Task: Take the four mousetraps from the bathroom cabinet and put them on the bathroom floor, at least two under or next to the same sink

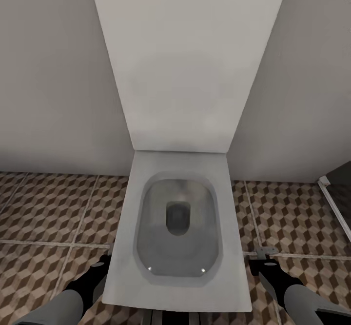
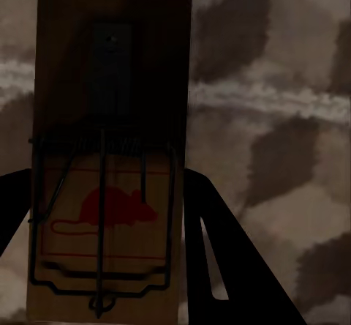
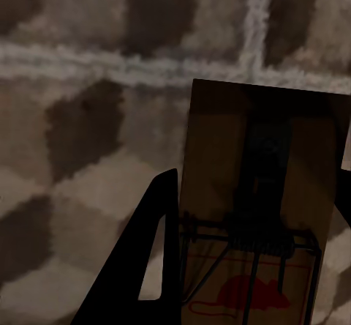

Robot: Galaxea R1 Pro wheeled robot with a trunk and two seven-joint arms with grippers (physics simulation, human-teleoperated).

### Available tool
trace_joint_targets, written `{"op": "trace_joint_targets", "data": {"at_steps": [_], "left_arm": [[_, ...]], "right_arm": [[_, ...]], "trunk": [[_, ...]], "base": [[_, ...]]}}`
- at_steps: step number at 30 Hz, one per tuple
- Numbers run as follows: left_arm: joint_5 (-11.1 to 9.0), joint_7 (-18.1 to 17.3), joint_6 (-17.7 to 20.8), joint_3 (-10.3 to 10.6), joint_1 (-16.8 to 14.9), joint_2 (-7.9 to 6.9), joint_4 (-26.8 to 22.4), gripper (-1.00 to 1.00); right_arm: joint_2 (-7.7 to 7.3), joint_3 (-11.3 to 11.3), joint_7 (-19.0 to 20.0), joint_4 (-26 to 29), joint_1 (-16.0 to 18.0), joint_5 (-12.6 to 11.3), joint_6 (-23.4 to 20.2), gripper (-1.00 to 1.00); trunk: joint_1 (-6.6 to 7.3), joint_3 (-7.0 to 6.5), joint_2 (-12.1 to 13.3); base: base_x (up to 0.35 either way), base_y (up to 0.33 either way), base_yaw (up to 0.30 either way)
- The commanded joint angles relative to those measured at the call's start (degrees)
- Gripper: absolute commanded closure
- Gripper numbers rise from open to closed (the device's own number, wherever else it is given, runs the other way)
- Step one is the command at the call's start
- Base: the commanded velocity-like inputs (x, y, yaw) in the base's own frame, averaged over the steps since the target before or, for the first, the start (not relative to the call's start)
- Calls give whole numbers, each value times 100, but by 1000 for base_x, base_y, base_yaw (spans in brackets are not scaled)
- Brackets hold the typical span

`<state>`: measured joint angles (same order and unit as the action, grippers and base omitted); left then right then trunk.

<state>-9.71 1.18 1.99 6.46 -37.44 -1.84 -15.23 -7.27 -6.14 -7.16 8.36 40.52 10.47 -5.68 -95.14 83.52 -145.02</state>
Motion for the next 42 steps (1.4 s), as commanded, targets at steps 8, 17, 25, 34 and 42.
{"op": "trace_joint_targets", "data": {"at_steps": [8, 17, 25, 34, 42], "left_arm": [[-62, -190, 145, 38, 0, -257, 58, 100], [-69, -406, 234, 31, 0, -489, 264, 100], [-58, -416, 215, 38, 0, -476, 271, 100], [-57, -416, 214, 39, 0, -466, 240, 100], [-57, -416, 214, 39, 0, -466, 232, 100]], "right_arm": [[8, -37, 382, -2, 0, 42, -43, 100], [54, -37, 507, -26, 0, 49, -32, 100], [51, -36, 514, 3, 0, 53, 42, 100], [51, -36, 514, 8, 0, 64, 3, 100], [50, -37, 514, 8, 0, 69, 12, 100]], "trunk": [[1, 3, -1], [1, 3, -1], [1, 3, -1], [1, 3, -1], [1, 3, -1]], "base": [[0, 0, 0], [0, 0, 0], [0, 0, 0], [0, 0, -27], [0, 0, -10]]}}
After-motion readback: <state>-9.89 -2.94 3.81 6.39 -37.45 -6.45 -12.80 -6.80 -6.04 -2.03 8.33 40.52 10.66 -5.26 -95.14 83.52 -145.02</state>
